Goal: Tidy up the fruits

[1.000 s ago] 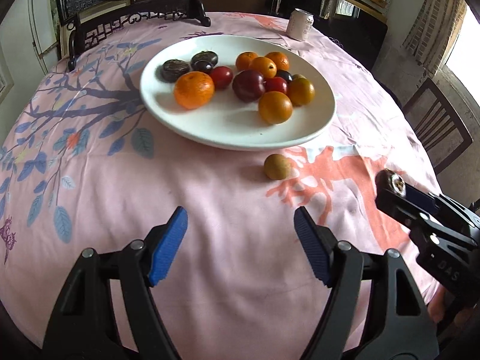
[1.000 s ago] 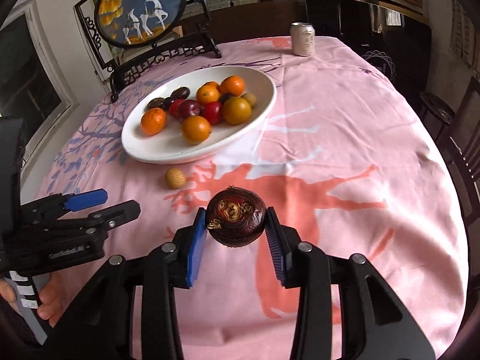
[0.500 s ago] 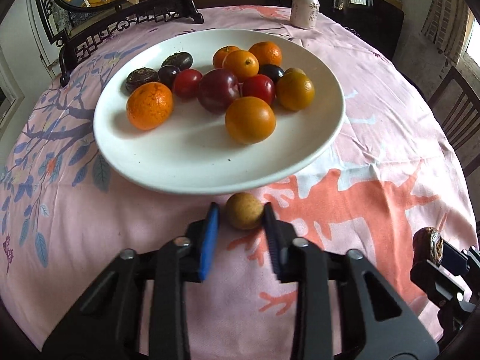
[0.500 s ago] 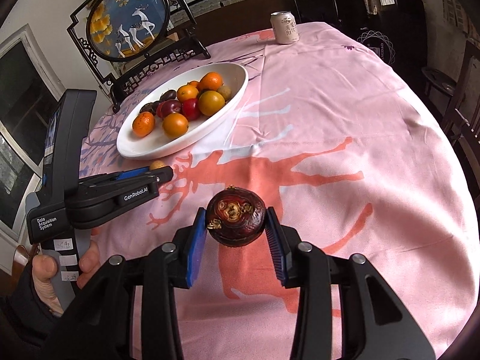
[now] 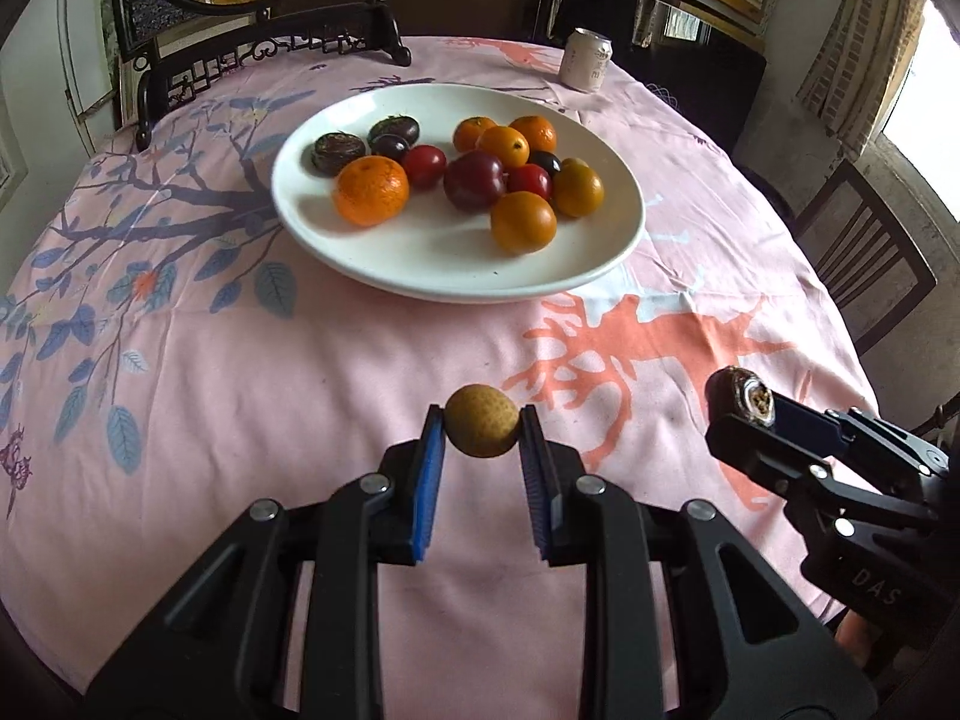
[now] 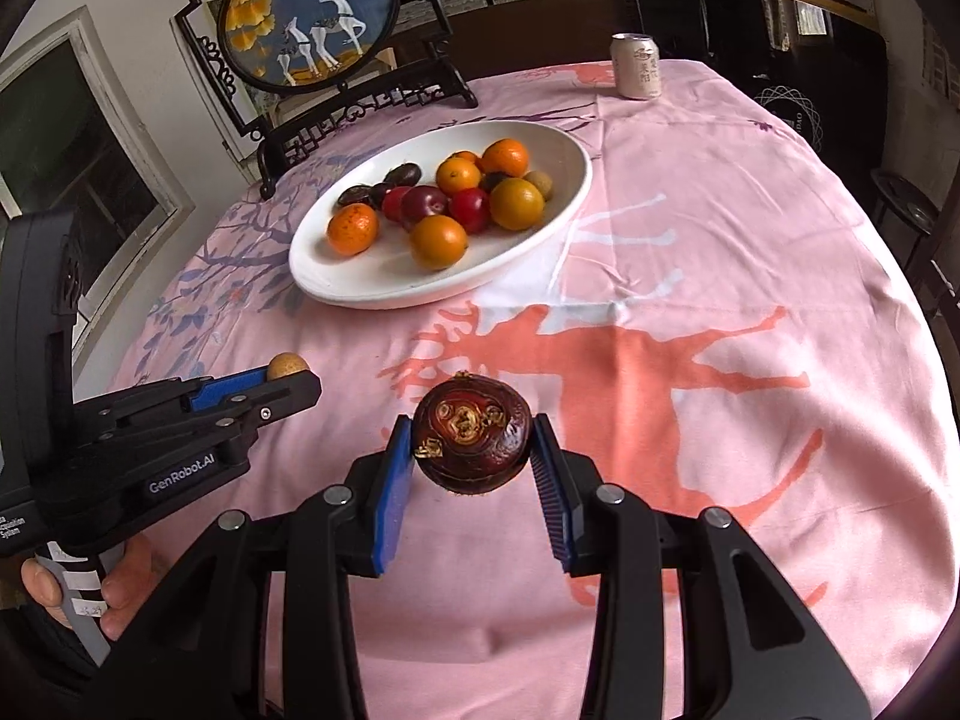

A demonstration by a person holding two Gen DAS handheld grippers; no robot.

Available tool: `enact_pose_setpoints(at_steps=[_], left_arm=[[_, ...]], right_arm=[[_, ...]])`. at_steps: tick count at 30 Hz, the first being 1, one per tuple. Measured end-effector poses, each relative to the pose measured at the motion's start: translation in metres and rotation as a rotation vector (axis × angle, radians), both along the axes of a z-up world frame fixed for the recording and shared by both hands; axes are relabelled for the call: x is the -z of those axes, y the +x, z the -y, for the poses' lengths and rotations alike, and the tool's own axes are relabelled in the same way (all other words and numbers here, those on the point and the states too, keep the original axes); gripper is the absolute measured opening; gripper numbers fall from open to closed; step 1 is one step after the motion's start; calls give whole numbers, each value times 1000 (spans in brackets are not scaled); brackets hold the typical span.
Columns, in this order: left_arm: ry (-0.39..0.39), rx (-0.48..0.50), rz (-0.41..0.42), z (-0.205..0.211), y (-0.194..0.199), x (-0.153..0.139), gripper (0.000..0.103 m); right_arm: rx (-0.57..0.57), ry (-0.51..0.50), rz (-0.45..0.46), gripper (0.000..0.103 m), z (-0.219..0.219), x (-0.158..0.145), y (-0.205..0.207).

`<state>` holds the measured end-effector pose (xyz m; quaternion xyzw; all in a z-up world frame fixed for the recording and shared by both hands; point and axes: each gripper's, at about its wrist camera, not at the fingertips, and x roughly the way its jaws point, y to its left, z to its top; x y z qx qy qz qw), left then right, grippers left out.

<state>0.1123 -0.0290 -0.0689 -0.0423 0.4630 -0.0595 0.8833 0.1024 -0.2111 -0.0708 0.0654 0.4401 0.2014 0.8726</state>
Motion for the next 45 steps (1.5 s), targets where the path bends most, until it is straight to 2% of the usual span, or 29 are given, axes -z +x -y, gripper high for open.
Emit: enact_pose_setpoints(at_steps=[5,9,13,16,19,25,28,29,34,35,36,38,40,42,43,45], left_arm=[[12,-20,41,-29,22,-25,25],[28,1,40,-28,72,-41,25],[36,3,-2,-18,118,-32,25],[18,-7,-40,-17,136,-20,25],[19,-4,-54,-17,143,-12,25],[30,12,-39,-15,148,-11,27],[32,9,-30,-14,146,-14,40],[39,1,-15,-15,144,-17,50],[31,-15,41,-23,122,-36,54],[33,-18,51,-24,114,-40,60],[36,-23,63,-25,106,-43,76],[32,-40,95,-28,83,-49,93],[38,-21,127,-28,58,-52,99],[90,-32,167,-26,34,-54,101],[116,-46,189,-26,22,-54,101],[138,-63,193,-27,6,-51,101]], right_arm=[[-60,-41,23,40,-33,-14,23],[-42,-121,66,40,-47,-24,63],[-4,-162,62,39,-51,-22,105],[17,-192,47,39,-51,-15,128],[2,-192,21,39,-51,-8,139],[3,-201,36,42,-54,-3,142],[26,-184,41,52,-48,-6,142],[31,-174,45,52,-45,-9,141],[51,-167,83,52,-36,-27,119],[54,-172,91,56,-35,-30,112],[60,-174,102,59,-34,-34,103],[69,-158,122,66,-32,-38,83],[60,-109,113,69,-31,-36,63],[38,-85,80,85,-35,-29,45],[45,-100,68,99,-38,-24,38],[68,-142,79,100,-43,-18,23]])
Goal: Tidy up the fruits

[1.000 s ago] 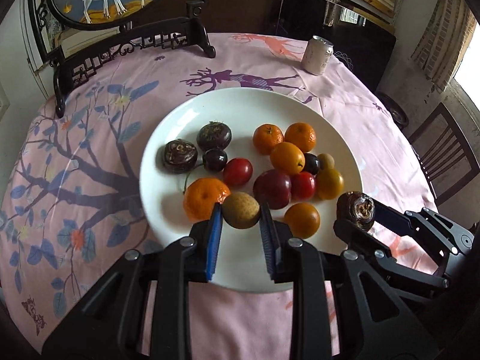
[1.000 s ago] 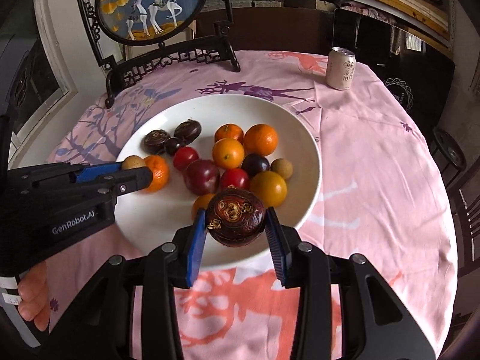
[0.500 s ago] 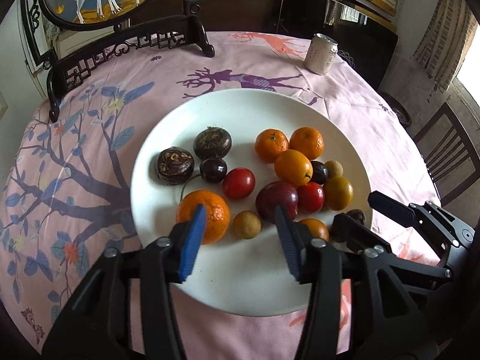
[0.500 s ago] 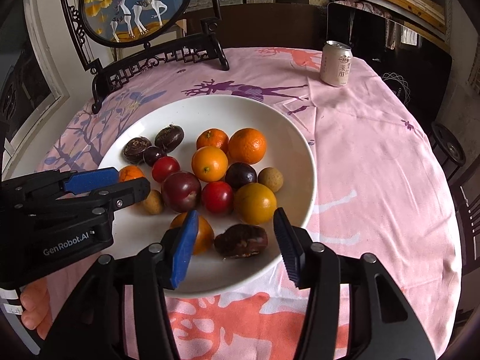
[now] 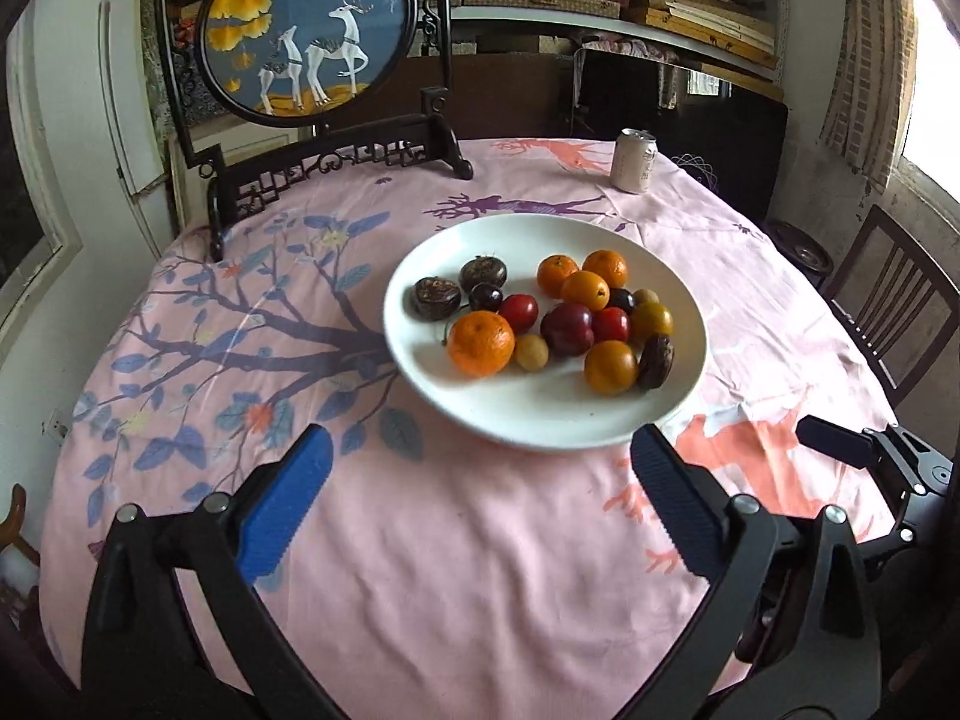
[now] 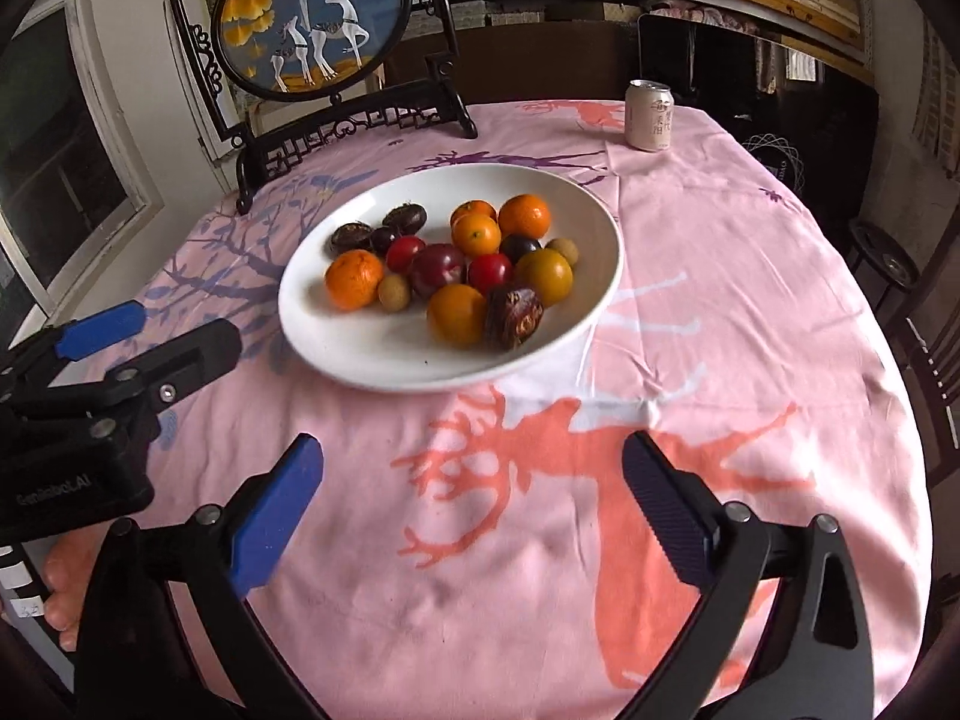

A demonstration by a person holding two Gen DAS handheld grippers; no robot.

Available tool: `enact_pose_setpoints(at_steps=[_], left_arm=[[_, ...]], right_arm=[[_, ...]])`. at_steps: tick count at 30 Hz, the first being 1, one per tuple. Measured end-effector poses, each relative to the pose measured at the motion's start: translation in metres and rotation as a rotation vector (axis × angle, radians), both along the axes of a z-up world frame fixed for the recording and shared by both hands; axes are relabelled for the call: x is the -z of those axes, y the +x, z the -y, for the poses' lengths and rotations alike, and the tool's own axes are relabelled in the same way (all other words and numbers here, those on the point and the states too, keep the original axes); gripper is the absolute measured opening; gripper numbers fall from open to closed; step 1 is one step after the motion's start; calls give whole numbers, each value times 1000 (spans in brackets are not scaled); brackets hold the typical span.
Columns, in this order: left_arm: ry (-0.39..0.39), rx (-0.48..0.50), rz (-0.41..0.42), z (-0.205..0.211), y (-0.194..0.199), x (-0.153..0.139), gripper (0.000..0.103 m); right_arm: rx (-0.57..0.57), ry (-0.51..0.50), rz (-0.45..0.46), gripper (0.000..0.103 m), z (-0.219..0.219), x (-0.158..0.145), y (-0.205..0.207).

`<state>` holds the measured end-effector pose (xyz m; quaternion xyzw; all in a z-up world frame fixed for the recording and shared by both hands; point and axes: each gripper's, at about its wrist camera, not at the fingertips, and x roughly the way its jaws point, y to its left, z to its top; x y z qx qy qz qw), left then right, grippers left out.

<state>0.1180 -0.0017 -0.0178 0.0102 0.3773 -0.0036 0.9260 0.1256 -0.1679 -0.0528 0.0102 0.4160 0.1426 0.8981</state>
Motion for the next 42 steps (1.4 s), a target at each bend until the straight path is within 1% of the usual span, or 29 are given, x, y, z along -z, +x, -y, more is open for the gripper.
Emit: enact_pose_setpoints(at_steps=[3,5,10,13,19,33,36,42], left_arm=[[-38,-11,-29,-8,-14,3,101],[-54,-29,-30,-13,-21,3,101],[-52,-58,3,-20,-37,-3,101],[-44,-61,11,-21,-42,-6,101],[-43,-60,8,-21,-45,-7,101],[-48,-67,21,-22,-49,-10,101],[-39,-79,25,-24,-48,-12,101],[-55,-81,5,-27,-45,-10,101]], right_arm=[[0,-58,-12,100,-8,6,-10],[14,-68,-14,100,-10,6,-12],[53,-83,-19,100,-8,6,-14],[55,-84,-11,100,-8,3,-18],[49,-88,7,100,-10,-3,-25],[49,-69,14,100,-9,-10,-27],[48,-69,14,100,-9,-10,-27],[46,-66,14,100,-10,-10,-27]])
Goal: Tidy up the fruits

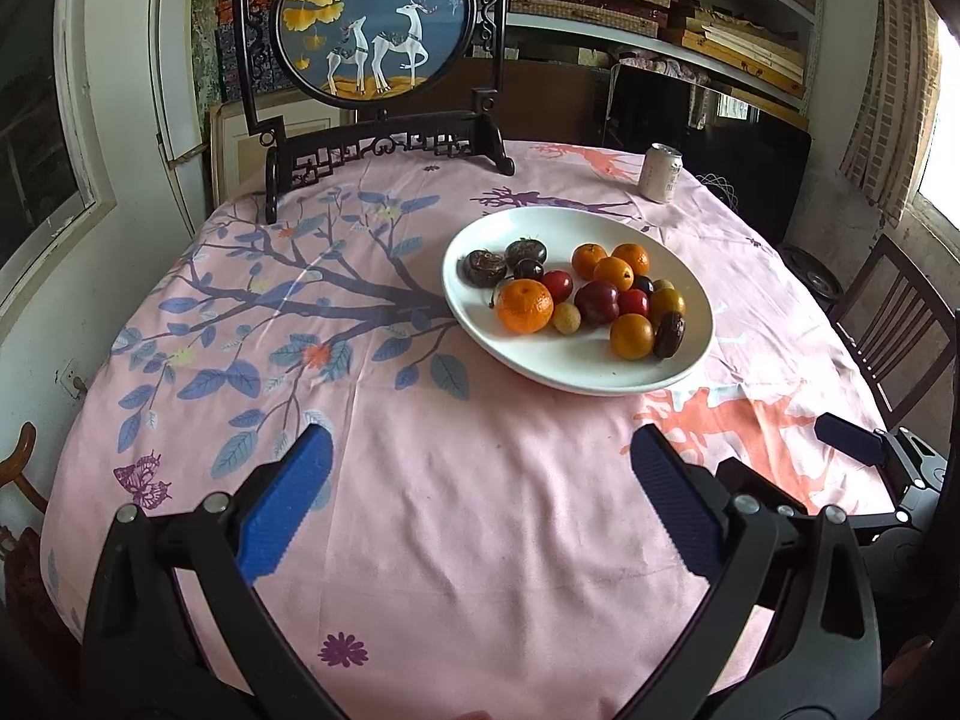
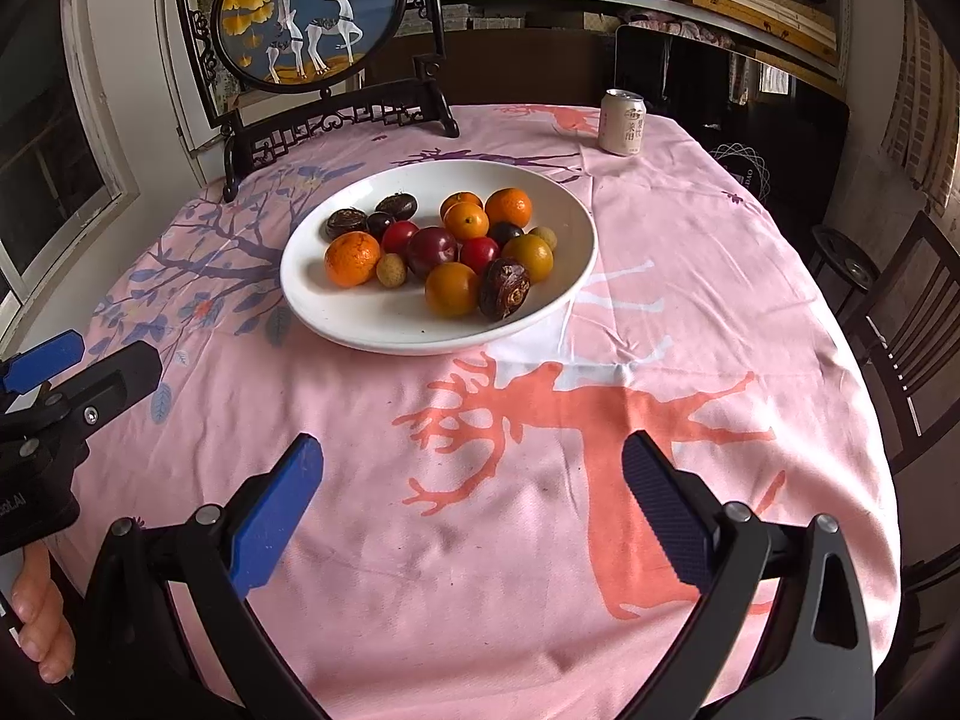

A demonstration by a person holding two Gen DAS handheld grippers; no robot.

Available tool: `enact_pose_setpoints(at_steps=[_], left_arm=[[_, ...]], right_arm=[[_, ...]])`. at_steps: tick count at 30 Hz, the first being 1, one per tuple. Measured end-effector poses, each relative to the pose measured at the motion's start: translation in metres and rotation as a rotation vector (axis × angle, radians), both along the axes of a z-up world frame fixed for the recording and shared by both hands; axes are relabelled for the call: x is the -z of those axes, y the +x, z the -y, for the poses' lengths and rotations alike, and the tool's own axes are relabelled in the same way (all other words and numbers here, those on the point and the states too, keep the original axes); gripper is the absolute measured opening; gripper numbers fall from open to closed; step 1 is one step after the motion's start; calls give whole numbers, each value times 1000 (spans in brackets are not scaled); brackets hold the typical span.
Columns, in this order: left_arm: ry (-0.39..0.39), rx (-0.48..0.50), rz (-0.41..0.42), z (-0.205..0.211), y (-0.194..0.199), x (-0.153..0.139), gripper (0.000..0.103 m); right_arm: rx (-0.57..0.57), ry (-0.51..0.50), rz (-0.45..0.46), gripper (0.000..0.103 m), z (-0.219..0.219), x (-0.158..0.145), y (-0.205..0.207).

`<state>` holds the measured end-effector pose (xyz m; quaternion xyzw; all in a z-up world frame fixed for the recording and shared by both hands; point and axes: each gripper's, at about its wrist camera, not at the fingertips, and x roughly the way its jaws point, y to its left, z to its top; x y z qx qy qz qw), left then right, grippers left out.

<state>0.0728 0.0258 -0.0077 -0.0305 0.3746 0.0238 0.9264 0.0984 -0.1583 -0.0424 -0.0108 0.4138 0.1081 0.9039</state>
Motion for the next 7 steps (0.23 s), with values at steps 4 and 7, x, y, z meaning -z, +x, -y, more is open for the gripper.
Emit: enact_pose_setpoints(at_steps=[4,7], left_arm=[[-5,-4,-10,-1,1,2,101],[-11,-5,-14,-1,1,3,101]], right_arm=[[1,0,0,100,0,0,0],[1,1,0,100,0,0,0]])
